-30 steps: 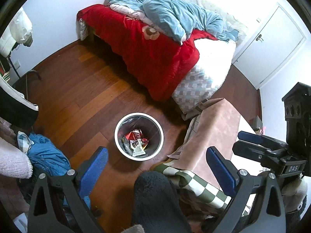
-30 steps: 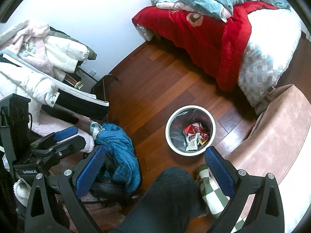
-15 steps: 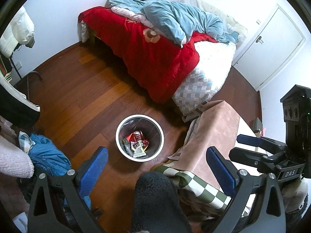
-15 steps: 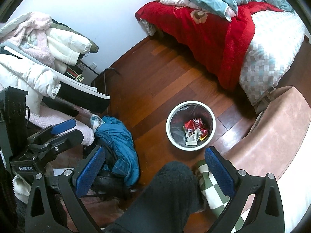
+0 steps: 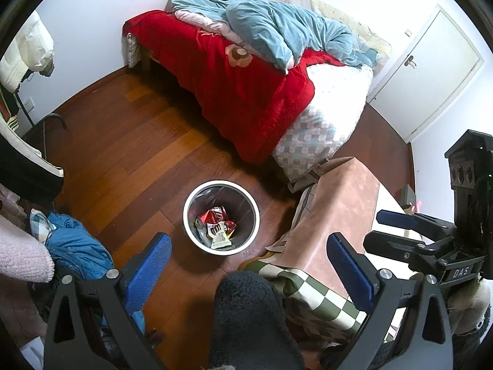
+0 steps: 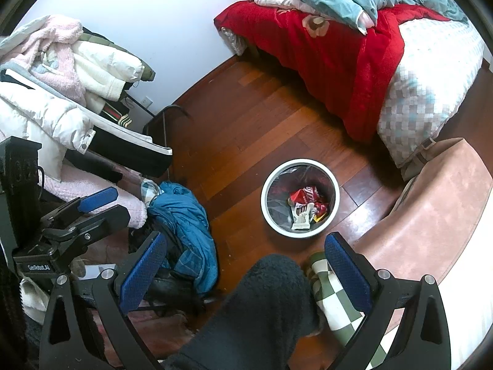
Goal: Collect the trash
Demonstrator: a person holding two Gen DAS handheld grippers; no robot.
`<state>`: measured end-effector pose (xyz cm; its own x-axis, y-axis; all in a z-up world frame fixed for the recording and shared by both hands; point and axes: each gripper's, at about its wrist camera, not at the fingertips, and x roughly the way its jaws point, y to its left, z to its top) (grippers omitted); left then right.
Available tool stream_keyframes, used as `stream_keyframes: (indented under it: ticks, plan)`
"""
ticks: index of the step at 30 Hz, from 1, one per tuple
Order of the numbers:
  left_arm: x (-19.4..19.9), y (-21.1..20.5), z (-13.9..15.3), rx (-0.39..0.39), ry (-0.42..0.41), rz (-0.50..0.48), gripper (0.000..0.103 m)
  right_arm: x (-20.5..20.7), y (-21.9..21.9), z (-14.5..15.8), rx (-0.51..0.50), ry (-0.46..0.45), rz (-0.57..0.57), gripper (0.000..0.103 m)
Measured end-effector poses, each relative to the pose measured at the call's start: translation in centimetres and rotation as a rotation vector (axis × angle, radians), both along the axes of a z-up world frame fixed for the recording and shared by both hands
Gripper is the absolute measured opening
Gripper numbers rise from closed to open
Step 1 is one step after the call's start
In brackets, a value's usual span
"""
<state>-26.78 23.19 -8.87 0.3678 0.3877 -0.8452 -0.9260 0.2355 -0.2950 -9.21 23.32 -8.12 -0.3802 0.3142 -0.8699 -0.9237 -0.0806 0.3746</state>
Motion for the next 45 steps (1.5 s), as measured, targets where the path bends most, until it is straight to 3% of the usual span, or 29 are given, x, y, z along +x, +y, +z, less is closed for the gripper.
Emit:
stream_keyframes:
  ticks: [45]
  plan:
    - [0.5, -0.4, -0.3, 0.002, 0.007, -0.007, 0.103, 0.6, -1.6, 1.0, -0.003, -0.020, 0.030, 0.103]
